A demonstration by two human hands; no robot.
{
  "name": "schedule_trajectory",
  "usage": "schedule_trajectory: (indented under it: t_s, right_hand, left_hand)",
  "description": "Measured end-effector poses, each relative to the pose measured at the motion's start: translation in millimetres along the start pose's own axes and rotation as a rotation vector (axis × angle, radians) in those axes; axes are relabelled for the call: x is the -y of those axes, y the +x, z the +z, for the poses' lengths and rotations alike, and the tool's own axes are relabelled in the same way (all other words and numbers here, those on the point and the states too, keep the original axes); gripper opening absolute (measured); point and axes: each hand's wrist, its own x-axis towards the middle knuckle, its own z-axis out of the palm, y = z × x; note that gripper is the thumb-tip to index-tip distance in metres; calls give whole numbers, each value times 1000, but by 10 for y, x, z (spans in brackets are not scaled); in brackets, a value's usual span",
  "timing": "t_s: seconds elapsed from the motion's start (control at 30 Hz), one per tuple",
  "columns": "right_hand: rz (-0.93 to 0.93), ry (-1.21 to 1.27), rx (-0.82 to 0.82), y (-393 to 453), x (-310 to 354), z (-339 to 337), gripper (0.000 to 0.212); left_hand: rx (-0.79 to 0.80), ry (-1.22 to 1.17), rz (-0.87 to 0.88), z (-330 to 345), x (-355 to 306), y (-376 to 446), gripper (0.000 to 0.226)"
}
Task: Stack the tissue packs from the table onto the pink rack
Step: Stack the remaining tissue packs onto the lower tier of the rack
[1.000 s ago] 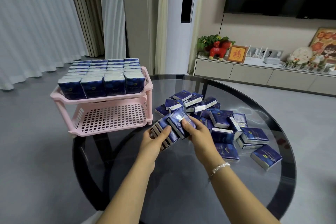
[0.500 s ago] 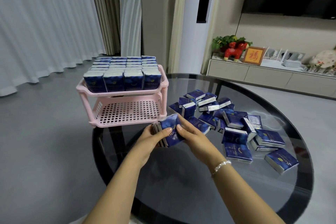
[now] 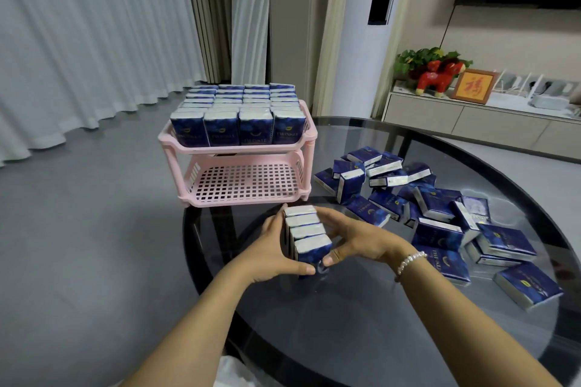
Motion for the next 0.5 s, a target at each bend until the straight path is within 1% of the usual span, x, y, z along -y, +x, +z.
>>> schedule_trajectory:
  t_s: [0.07, 0.17, 0.27, 0.33, 0.37, 0.4, 0.43, 0.5]
  right_hand:
    - [-37, 36, -25, 17, -29, 9, 87]
    - [-80, 123, -39, 68, -69, 25, 85]
    - [-109, 214, -42, 155, -84, 38, 86]
    - [-120, 292, -90, 220, -53, 32, 78]
    - [-125, 318, -162, 255, -29, 33, 69]
    - [-130, 319, -275, 301, -8, 38, 59]
    - [-131, 287, -419, 368, -5, 46, 51]
    - [-106, 164, -702, 541, -52, 82, 44]
  left_hand:
    - [-1, -38, 23, 46, 6, 17, 134]
    - [-41, -126, 50, 77, 25, 41, 124]
    - [-98, -103, 16, -81, 12, 79, 116]
    - [-130, -95, 21, -236, -2, 111, 107]
    - [-156, -90, 27, -323, -9, 139, 101]
    - [-182, -78, 29, -413, -12, 176, 98]
    - [-208, -61, 27, -512, -12, 231, 97]
    - [-253, -39, 16, -699, 2, 373, 103]
